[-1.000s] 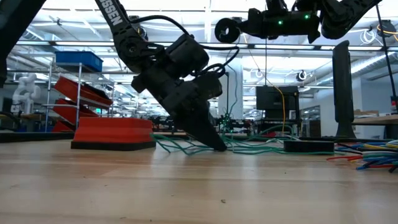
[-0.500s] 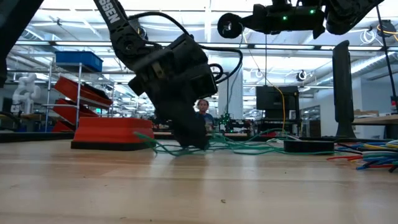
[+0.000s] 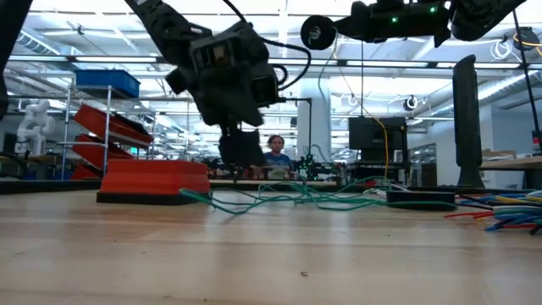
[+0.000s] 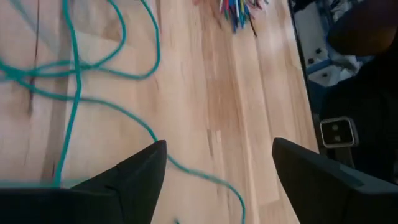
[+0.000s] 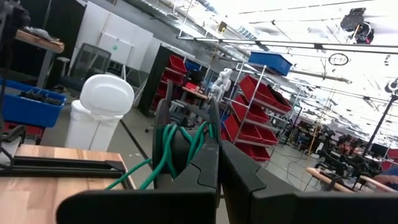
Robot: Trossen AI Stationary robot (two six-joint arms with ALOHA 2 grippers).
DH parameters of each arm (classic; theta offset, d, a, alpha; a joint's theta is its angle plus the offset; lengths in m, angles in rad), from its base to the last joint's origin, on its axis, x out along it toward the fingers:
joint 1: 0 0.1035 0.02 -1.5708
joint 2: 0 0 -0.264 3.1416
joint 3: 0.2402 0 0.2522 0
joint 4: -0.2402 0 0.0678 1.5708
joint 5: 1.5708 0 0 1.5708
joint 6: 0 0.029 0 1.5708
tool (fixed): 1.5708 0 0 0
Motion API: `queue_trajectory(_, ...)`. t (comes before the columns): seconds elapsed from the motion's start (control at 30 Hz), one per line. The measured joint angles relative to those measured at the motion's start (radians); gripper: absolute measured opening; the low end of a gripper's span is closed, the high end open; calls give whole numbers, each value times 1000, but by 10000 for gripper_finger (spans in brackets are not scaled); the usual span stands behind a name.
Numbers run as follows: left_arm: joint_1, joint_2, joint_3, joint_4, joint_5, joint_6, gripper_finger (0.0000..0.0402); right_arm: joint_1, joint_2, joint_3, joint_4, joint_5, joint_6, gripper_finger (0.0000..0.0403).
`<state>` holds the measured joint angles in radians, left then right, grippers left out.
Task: Coiling cords
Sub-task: Coil the green wire cable on the spool
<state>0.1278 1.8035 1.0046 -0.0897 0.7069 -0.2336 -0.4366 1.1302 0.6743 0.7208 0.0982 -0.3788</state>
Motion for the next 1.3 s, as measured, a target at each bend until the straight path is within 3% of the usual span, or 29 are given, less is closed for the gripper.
queue_trajectory(0.27,32,-83,0,-143,-16,53,299,0,-7,0,-16,0,0,0)
queue_trajectory(0.47,56,-174,2,-89,-253,122,299,0,-7,0,-16,0,0,0)
queue_trajectory(0.6,58,-200,2,109,-377,224,299,0,-7,0,-16,0,0,0)
queue_trajectory(0.73,62,-176,5,392,-409,320,299,0,-7,0,-16,-5,8,0)
queue_trajectory(0.9,97,-133,4,568,-488,428,299,0,-7,0,-14,-48,26,0)
queue_trajectory(1.0,142,-102,4,615,-445,421,299,0,-7,0,-15,-51,31,0)
queue_trajectory(1.2,191,-35,3,792,-220,317,299,0,-7,0,-16,-52,41,0)
queue_trajectory(1.3,201,-30,3,844,-192,317,299,0,-7,0,-16,-53,51,0)
